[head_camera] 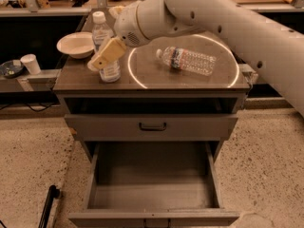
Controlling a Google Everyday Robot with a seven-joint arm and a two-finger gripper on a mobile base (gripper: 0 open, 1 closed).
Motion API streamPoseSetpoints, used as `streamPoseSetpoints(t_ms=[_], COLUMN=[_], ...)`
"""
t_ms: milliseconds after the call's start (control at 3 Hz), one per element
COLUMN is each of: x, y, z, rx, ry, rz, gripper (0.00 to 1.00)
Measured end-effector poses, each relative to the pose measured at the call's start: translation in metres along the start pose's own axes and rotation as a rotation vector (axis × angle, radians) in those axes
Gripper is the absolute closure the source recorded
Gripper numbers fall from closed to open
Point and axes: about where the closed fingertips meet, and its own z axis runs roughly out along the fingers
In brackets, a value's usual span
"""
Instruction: Place blue plastic bottle into middle drawer
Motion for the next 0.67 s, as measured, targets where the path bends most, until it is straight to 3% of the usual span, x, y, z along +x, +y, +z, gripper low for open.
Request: streamPoseSetpoints(t_ms=[333, 667], x=[0.006, 0.010], y=[0.002, 0.007], z=[0.019, 0.035], rx=[-0.017, -0.030], ry=[-0.062, -0.108], rz=[0.051, 0.087], gripper=[0.14, 0.38])
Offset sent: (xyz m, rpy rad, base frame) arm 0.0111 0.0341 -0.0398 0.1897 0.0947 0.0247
